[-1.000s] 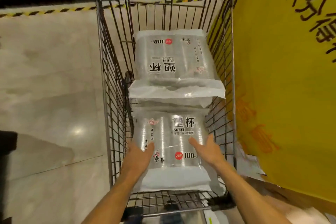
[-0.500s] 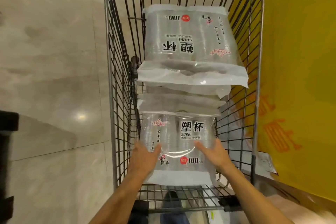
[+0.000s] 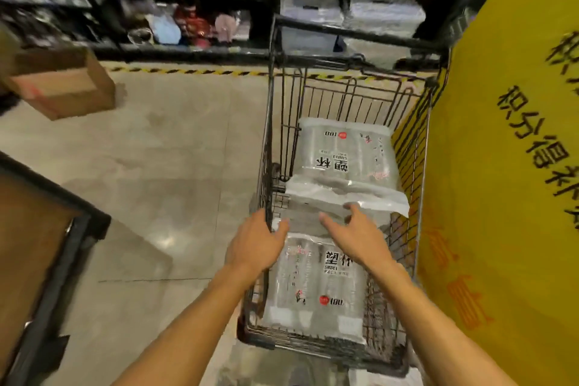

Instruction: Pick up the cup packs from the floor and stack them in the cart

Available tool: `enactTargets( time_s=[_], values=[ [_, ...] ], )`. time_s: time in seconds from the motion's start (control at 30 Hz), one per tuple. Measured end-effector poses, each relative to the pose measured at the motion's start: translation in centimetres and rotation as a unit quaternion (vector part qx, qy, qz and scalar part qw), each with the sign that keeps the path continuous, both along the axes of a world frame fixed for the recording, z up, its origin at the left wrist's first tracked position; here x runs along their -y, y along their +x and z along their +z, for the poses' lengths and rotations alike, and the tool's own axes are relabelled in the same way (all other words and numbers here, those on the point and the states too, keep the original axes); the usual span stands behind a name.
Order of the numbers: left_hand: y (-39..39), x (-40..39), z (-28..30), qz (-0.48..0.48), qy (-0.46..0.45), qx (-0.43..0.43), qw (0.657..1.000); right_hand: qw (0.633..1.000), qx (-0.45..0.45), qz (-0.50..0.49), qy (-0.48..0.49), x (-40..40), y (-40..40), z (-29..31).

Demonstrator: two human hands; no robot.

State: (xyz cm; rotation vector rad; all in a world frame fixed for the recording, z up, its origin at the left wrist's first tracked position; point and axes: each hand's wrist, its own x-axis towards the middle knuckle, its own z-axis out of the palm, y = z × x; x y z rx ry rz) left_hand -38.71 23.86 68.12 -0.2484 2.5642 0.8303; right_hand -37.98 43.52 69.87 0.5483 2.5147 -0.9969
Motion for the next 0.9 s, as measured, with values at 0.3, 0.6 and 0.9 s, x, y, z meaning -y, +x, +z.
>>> enactTargets(
  time_s=[0.3, 0.6, 0.9],
  values=[
    [4.2, 13.5, 16.4, 0.141, -0.073, -0.116, 0.981, 0.976, -0.148, 0.159, 0.026, 11.7, -1.2, 15.8],
    [24.3, 34.0, 27.2, 0.305, -0.209, -0.159, 0.916, 0.899, -0.234, 0.369, 0.009, 32.7, 8.1, 25.8],
    [55.1, 44.3, 29.0, 0.558, -0.286, -0.082, 0.774, 0.732, -0.24, 0.637, -0.026, 55.6, 27.9, 28.4]
  ],
)
